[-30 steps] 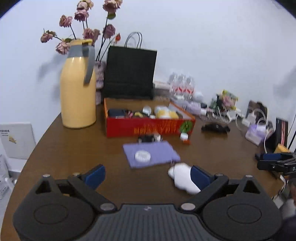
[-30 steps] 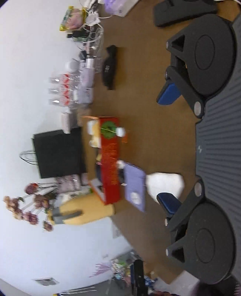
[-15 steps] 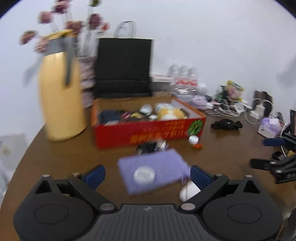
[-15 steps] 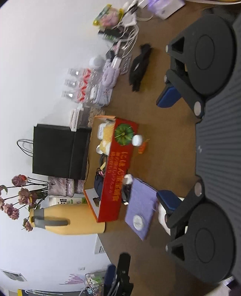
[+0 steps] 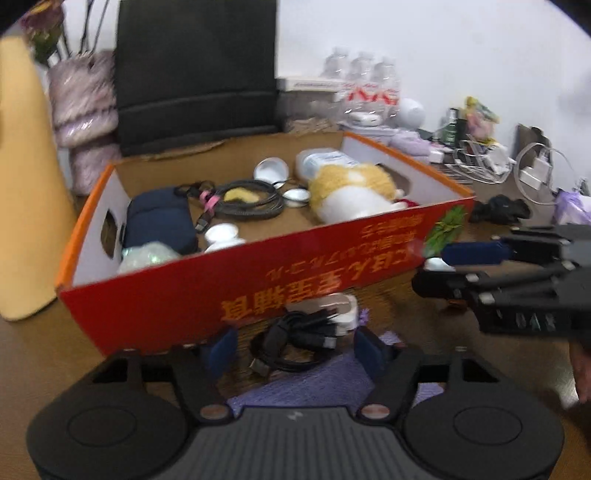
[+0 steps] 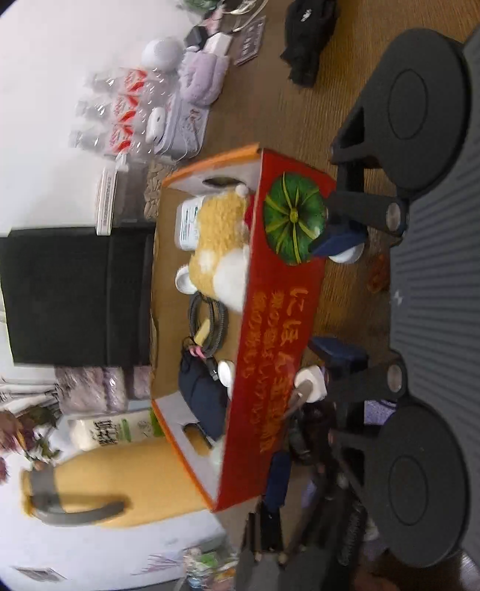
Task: Organize objects
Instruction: 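Grasp the black cable bundle with the left tool while the right grasps a white cap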
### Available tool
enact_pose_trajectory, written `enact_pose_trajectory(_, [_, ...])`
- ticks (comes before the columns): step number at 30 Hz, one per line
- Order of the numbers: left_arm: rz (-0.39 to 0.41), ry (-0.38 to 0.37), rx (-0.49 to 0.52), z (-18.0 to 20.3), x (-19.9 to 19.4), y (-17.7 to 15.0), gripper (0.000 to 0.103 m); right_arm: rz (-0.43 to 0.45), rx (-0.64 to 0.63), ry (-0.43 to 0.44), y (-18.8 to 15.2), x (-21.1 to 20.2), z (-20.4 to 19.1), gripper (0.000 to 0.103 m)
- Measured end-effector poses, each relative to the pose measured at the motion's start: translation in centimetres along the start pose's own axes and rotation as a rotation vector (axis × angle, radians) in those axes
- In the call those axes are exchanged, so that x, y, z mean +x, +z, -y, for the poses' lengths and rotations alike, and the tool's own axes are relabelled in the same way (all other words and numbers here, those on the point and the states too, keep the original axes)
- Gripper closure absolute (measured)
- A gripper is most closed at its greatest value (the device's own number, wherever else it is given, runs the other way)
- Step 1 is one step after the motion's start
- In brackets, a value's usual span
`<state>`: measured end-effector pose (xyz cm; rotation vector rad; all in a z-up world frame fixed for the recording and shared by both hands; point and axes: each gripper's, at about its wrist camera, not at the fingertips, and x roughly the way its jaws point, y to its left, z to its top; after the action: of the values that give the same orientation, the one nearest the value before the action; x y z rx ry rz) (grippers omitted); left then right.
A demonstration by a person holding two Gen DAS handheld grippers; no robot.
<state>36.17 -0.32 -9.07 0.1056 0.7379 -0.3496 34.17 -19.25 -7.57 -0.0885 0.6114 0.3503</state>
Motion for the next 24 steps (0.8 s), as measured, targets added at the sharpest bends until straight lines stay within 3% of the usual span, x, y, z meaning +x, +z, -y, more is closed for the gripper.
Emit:
enact_pose_trajectory(3, [0.012, -0.005, 0.002, -0.2, 0.0, -0.1, 0.049, 0.010, -0.028, 0.103, 0.6, 0.3, -1.3, 0.057])
enact_pose_trajectory(4, [0.016, -0.002, -0.004, -0.2, -0.1, -0.2, 0.056, 0.011, -0.025, 0.129, 1.0, 0.6, -1.6, 0.060])
enact_pose_trajectory(5, [0.023, 0.009, -0.003, -0.2, -0.2, -0.3, 0.055, 0.013, -0.023, 0.152, 1.4, 1.0, -1.9, 0.069])
enact_pose_trajectory(6, [0.032, 0.012, 0.006, -0.1, -0.3, -0.5, 0.055, 0.014, -0.018, 0.173, 1.8, 1.5, -2.1, 0.072])
enact_pose_trajectory(7, [0.036, 0.015, 0.010, 0.1, -0.3, -0.6, 0.055, 0.003, -0.012, 0.184, 2.0, 2.1, -2.4, 0.072])
enact_pose_trajectory(9, [0.039, 0.026, 0.021, 0.3, -0.5, -0.7, 0.056, -0.019, -0.015, 0.201, 2.2, 3.0, -3.2, 0.086])
enact_pose_trajectory(11, [0.037, 0.046, 0.036, 0.4, -0.8, -0.7, 0.057, -0.012, -0.021, 0.221, 2.1, 3.1, -3.7, 0.092])
enact_pose_trajectory(14, [0.063, 0.091, 0.067, 0.3, -2.0, -0.8, 0.058, 0.000, -0.052, 0.177, 1.8, 2.3, -4.1, 0.100])
enact_pose_trajectory(20, [0.164, 0.123, -0.057, -1.5, -8.4, -1.1, 0.058, 0.112, -0.034, 0.118, 0.7, -4.1, -3.8, 0.101])
enact_pose_trajectory(24, [0.235, 0.104, -0.121, -0.9, -14.8, -4.0, 0.058, 0.168, 0.040, 0.157, -1.7, -11.3, -4.3, 0.100])
